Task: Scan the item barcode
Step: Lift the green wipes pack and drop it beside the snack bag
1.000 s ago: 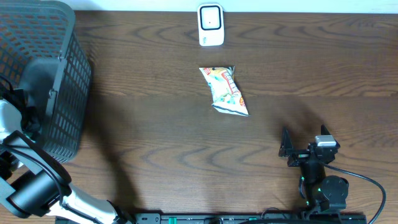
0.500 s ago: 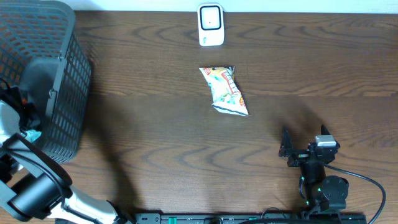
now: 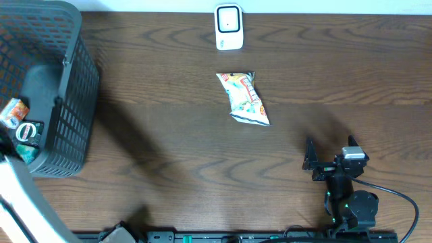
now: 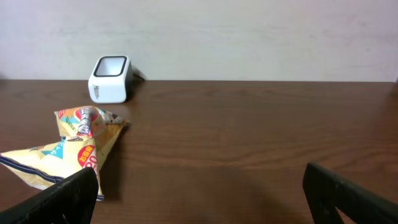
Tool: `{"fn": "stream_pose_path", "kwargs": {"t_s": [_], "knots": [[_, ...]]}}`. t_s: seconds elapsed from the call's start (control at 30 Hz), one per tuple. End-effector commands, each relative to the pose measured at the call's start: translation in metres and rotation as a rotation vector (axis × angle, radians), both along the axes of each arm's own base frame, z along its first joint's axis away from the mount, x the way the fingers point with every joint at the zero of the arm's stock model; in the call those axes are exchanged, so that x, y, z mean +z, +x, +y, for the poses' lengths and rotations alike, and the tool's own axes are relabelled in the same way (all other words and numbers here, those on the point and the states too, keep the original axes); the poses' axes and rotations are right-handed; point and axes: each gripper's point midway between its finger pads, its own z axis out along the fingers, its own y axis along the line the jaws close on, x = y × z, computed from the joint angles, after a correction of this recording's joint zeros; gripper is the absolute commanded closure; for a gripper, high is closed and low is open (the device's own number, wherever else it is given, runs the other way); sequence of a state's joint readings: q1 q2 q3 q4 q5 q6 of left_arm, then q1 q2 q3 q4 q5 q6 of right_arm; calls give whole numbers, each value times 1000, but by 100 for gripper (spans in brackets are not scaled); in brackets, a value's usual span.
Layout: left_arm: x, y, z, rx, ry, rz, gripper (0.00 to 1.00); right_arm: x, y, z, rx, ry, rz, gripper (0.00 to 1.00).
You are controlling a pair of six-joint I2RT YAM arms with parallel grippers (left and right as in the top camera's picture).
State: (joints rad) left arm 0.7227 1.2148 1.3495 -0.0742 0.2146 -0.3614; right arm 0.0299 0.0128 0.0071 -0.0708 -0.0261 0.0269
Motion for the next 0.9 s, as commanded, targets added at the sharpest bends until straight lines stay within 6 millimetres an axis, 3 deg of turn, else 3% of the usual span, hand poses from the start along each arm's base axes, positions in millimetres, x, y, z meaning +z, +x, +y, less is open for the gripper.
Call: {"fn": "stream_pose_path", "kwargs": {"t_s": [0.0,0.17,0.37,0.5,0.6,0.63,0.77,0.87], "knots": [[38,15,-77,-340,-216,-207,93,-1,0,-2,-10,9,4,1],[49,26,-183,-719,-293,-197,93,-1,0,-2,-10,9,4,1],[17,46,-281,-977,-363,-52,93,-1,0,-2,-10,9,4,1],[-27,63,-334,-1088,-400,106,93,-1,0,-2,-10,9,4,1],[-74,79,-363,-1078,-462,258,93,-1,0,-2,-10,9,4,1],[-100,85,-381,-1080,-483,337,93,-1,0,-2,-10,9,4,1],[-156,96,-433,-1143,-511,496,93,-1,0,-2,-10,9,4,1],[-199,107,-449,-1099,-467,595,93,-1,0,-2,-10,9,4,1]]}}
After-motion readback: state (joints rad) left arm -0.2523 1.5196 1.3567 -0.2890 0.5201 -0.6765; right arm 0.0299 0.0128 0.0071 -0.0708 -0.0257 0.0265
